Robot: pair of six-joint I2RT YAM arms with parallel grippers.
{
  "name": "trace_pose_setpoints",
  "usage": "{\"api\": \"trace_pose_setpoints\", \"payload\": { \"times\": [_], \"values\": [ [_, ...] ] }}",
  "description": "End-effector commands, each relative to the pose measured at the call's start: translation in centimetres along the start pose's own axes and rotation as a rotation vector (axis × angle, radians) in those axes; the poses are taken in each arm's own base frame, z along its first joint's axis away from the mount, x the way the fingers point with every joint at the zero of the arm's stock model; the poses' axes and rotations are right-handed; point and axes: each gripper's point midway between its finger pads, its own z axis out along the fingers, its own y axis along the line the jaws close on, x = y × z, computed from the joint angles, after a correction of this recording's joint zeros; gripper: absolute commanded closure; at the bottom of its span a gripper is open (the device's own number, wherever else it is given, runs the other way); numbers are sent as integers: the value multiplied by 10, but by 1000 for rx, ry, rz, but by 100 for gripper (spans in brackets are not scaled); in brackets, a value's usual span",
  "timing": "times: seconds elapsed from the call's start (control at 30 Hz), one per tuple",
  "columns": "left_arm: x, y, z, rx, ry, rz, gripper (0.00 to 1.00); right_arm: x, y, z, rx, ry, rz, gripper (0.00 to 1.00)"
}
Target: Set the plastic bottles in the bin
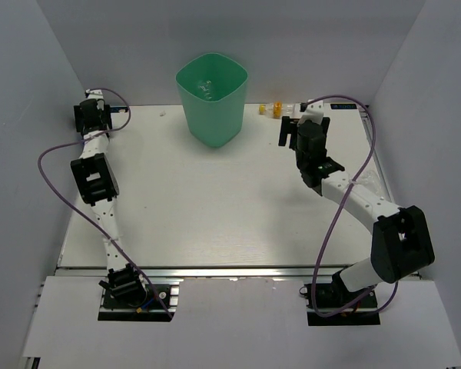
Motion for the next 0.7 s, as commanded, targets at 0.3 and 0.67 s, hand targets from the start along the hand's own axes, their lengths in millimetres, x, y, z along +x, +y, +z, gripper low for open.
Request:
{"api": "trace_pose_setpoints", "payload": {
  "times": [0.3,0.67],
  "values": [
    [15,-17,-22,161,107,-16,70,-67,-16,-18,55,-162,90,11],
    [-106,-11,-127,222,-93,-145,100,-55,-29,-41,66,-92,58,11]
  ]
}}
